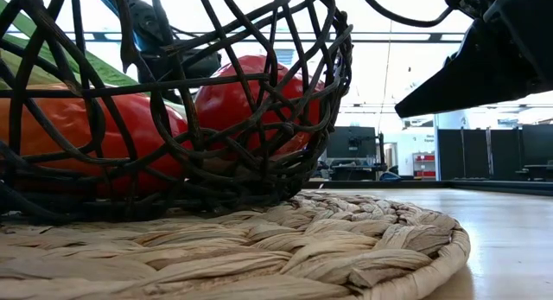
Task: Build produce basket
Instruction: Put the apple into the mesh basket
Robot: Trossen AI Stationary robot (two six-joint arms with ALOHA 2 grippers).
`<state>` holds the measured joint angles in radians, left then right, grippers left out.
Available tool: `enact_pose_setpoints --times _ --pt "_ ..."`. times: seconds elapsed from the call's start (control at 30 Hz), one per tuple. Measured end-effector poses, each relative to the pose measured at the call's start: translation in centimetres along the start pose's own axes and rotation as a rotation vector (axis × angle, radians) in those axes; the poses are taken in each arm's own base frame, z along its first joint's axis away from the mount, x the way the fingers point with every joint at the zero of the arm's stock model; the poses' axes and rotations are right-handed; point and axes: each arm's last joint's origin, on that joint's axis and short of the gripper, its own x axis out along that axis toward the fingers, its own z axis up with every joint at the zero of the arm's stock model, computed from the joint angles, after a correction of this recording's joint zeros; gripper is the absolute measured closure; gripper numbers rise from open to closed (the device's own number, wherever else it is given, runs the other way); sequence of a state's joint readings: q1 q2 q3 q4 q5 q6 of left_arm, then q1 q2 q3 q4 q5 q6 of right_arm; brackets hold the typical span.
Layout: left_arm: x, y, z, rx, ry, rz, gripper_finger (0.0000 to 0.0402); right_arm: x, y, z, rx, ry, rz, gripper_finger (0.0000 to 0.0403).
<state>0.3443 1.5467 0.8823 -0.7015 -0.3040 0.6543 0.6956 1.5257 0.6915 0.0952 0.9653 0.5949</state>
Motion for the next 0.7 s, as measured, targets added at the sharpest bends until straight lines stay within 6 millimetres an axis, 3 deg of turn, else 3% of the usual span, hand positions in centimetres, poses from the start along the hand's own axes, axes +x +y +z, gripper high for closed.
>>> enact_pose_setpoints --times 0.4,0.7 --pt "-2.6 -0.7 0.9 -0.207 0.059 -0.028 0.0101 0.0 0.0 0.0 0.0 0.002 0.003 0.0019" --pt "-4.5 -1.3 -1.0 -0.445 0.26 -0.072 0.0101 0.0 0.0 0.0 -0.001 0.003 0.003 0.0019"
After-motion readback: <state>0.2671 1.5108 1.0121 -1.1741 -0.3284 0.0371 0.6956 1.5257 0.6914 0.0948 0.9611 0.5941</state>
